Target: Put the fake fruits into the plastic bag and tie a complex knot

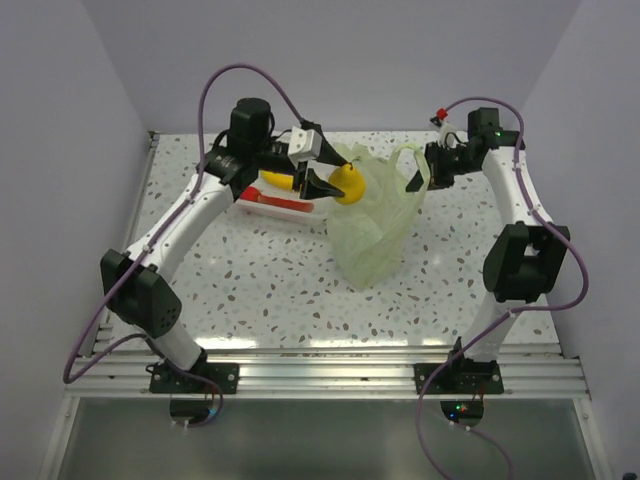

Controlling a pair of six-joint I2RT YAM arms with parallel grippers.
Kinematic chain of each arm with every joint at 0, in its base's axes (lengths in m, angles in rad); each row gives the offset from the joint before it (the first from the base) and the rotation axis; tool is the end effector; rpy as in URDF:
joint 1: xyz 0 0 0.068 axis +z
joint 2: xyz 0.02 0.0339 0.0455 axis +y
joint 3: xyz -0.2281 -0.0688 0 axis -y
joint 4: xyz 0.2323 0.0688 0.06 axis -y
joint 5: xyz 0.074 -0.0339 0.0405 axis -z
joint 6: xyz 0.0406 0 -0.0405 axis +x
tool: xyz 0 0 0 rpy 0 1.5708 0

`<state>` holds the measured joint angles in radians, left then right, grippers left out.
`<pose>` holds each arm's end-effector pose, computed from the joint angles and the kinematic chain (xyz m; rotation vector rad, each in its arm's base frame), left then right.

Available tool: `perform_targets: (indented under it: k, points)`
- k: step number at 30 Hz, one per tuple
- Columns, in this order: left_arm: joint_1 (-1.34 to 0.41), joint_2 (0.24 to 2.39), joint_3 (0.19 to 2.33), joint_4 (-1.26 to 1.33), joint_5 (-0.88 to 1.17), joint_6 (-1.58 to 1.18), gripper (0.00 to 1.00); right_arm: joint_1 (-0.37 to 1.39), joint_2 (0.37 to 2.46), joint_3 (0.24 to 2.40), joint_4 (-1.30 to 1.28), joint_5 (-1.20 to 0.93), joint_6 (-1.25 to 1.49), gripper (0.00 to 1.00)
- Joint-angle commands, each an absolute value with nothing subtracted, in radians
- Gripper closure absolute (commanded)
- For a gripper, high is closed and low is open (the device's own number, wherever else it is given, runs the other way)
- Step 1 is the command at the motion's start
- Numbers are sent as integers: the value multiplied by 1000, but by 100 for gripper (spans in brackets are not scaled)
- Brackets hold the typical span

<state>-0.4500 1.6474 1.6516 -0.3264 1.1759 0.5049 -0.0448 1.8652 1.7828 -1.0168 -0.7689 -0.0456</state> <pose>0.3029 -0.1879 0.3735 1.4476 1.0905 -1.0563 0.3704 0.0117 0.2805 -0.2417 2.4760 0.9739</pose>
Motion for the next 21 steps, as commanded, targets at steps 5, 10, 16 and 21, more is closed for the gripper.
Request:
perform_targets:
  k: [5,10,16,21]
  points:
    - [-502,1778,1732,-35,1080,199,58,-38,1802,1816,-1006,-804,-41,100]
    - [-551,1853,1790,-52,915,256,55,-38,1812,1829,-1008,-819,-34,100]
    - [-558,1856,1776,-72,825,307,40,-38,1818,1830,-1009,-819,-35,100]
    - [-557,1796,1703,70,756,261,38,-31,1829,1836,-1012,-834,-35,100]
